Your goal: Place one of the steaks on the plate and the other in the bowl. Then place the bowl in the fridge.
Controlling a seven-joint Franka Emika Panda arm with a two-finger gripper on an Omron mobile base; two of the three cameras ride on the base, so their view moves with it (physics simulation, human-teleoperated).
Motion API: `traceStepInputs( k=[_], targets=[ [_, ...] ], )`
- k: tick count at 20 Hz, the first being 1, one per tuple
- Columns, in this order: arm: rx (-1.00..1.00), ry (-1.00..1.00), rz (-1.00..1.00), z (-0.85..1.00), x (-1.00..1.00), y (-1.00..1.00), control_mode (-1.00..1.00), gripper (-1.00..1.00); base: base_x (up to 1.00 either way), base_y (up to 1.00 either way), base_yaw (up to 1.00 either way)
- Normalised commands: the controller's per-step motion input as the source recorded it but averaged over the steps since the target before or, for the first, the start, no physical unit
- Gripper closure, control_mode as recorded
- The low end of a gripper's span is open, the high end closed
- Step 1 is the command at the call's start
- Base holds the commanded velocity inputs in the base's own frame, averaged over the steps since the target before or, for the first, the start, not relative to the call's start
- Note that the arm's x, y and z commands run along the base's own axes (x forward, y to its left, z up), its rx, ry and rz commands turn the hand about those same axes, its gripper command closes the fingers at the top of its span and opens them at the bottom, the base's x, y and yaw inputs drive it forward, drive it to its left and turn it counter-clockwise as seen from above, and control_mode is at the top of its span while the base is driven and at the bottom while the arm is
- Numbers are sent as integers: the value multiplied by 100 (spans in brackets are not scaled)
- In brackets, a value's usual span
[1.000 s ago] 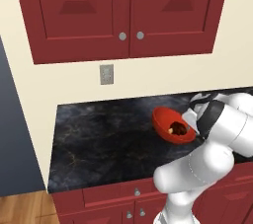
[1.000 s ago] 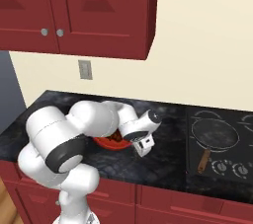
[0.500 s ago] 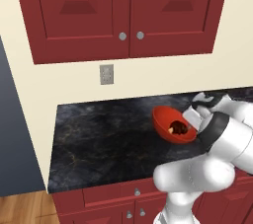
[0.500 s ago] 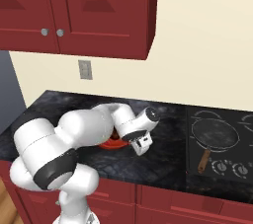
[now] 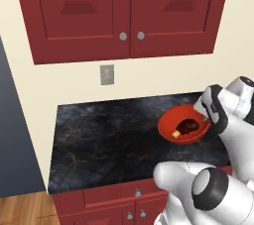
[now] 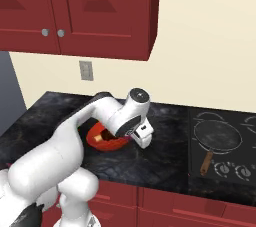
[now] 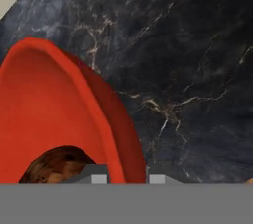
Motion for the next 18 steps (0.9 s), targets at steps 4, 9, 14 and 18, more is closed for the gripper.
traceStepInputs(
  k=[4,9,14,18],
  targets=[
    [-14,-14,-7,65,-91,0,-100,100,0,0,0],
    [2,-31,-9,37,-100,1,-100,100,0,0,0],
    [3,-18,-8,47,-53,21,-100,100,0,0,0],
    [1,-2,0,50,-9,35,-100,100,0,0,0]
  ],
)
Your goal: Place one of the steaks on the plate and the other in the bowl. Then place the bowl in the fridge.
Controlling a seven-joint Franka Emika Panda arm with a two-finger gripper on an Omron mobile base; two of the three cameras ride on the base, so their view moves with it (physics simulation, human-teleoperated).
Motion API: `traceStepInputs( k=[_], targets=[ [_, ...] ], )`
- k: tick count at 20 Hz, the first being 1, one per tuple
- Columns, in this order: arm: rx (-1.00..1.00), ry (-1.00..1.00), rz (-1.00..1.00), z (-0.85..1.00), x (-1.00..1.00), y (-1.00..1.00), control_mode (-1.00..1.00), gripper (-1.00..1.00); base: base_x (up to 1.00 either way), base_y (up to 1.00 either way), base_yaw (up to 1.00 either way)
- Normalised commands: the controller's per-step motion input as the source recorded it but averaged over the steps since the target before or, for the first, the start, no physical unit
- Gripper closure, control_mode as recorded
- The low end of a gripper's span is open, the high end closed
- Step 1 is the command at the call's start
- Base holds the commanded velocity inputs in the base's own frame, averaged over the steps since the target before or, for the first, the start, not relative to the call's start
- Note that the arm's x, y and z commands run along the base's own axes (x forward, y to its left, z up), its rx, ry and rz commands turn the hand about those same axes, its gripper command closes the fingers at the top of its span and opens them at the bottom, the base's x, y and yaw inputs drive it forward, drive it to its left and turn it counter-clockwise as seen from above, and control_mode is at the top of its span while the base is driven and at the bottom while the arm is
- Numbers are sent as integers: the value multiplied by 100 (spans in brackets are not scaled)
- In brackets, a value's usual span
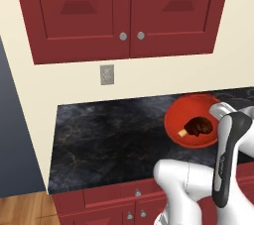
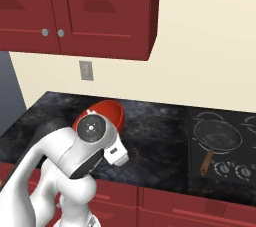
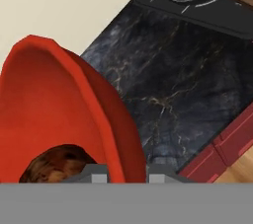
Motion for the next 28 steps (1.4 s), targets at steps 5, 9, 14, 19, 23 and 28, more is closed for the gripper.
traceStepInputs(
  k=[5,9,14,19,23,28],
  targets=[
    [3,0,0,38,-13,9,-100,100,0,0,0],
    [9,0,4,-8,-2,15,-100,100,0,0,0],
    [18,0,9,-30,5,21,-100,100,0,0,0],
    [16,0,10,-2,-7,7,-100,100,0,0,0],
    [6,0,11,0,-2,0,-100,100,0,0,0],
    [0,0,1,0,0,1,-100,100,0,0,0]
  ],
)
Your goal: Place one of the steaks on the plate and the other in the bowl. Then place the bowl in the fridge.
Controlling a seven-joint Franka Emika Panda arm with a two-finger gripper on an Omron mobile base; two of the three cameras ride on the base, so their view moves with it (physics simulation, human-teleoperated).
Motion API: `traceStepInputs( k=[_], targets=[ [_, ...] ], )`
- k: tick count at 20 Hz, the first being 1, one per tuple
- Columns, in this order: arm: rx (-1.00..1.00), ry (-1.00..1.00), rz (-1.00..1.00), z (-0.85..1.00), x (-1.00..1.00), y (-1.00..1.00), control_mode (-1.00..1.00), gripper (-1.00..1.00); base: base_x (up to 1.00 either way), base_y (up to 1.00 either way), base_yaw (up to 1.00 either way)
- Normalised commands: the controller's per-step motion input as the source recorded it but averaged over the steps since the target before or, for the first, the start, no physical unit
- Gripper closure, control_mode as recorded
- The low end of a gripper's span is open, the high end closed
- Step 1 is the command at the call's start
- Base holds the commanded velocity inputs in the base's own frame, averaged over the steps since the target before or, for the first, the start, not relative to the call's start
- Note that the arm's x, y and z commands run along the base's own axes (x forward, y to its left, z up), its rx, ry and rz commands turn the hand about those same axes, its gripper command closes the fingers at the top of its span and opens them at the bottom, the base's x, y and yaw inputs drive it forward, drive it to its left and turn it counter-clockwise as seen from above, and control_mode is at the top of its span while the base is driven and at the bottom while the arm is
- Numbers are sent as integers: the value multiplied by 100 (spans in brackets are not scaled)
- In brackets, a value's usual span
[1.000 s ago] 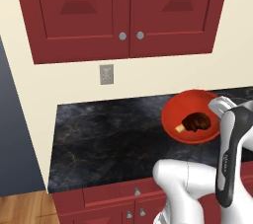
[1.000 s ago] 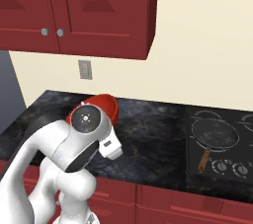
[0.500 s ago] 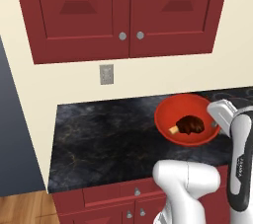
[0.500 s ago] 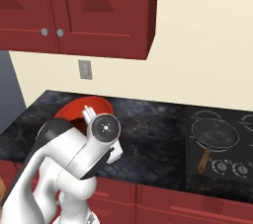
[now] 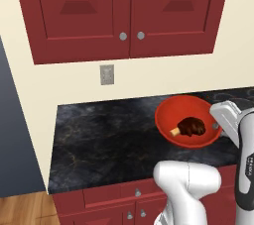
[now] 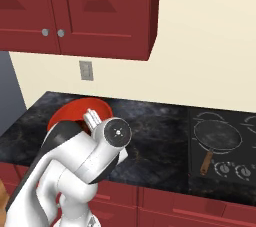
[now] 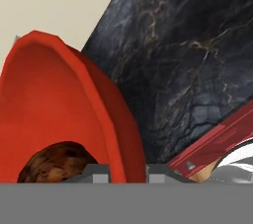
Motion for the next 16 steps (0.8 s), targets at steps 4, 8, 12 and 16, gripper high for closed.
traceStepInputs(
  k=[4,8,12,16],
  targets=[
    [0,0,0,0,0,0,100,100,-2,0,0],
    [0,0,0,0,0,0,100,100,-68,0,1],
    [0,0,0,0,0,0,100,100,-98,-26,0],
    [0,0,0,0,0,0,100,100,-45,-67,-9]
  ],
)
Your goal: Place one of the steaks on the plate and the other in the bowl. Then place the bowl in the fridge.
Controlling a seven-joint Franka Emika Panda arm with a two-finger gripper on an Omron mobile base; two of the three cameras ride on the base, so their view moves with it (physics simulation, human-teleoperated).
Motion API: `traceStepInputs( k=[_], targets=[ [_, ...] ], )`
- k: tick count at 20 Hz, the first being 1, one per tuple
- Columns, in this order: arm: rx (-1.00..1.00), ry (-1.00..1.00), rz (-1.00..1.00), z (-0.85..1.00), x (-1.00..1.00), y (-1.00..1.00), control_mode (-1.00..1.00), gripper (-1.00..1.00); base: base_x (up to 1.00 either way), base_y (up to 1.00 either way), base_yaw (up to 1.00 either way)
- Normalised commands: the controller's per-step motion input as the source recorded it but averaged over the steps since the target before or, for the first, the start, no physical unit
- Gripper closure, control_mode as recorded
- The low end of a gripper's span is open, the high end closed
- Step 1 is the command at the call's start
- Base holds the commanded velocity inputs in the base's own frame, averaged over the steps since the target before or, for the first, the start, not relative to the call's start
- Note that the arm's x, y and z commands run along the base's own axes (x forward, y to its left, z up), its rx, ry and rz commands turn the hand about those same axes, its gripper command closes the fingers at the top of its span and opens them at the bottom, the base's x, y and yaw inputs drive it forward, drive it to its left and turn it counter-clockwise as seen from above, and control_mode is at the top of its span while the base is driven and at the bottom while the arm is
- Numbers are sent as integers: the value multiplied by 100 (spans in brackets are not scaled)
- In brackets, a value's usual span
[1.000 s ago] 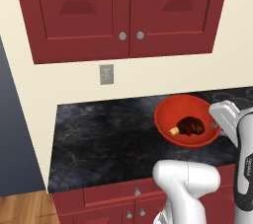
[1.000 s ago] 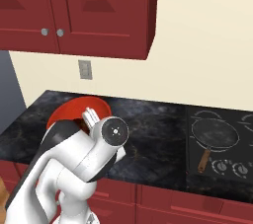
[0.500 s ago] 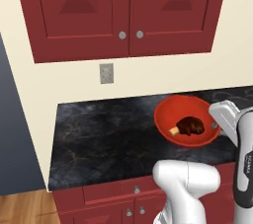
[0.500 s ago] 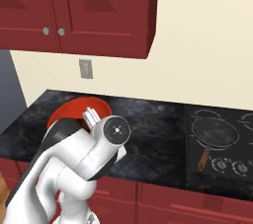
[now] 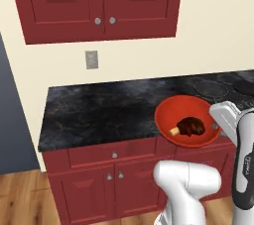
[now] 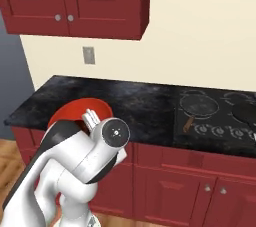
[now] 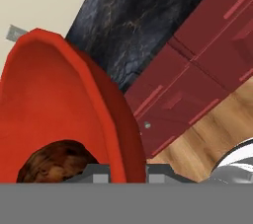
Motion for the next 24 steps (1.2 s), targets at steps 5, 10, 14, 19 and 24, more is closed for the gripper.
traceStepInputs(
  k=[5,10,14,19,24],
  targets=[
    [0,0,0,0,0,0,100,100,0,-96,-25],
    [0,0,0,0,0,0,100,100,-1,-100,-42],
    [0,0,0,0,0,0,100,100,0,-100,-51],
    [0,0,0,0,0,0,100,100,0,-100,-52],
    [0,0,0,0,0,0,100,100,0,-100,-55]
  ],
)
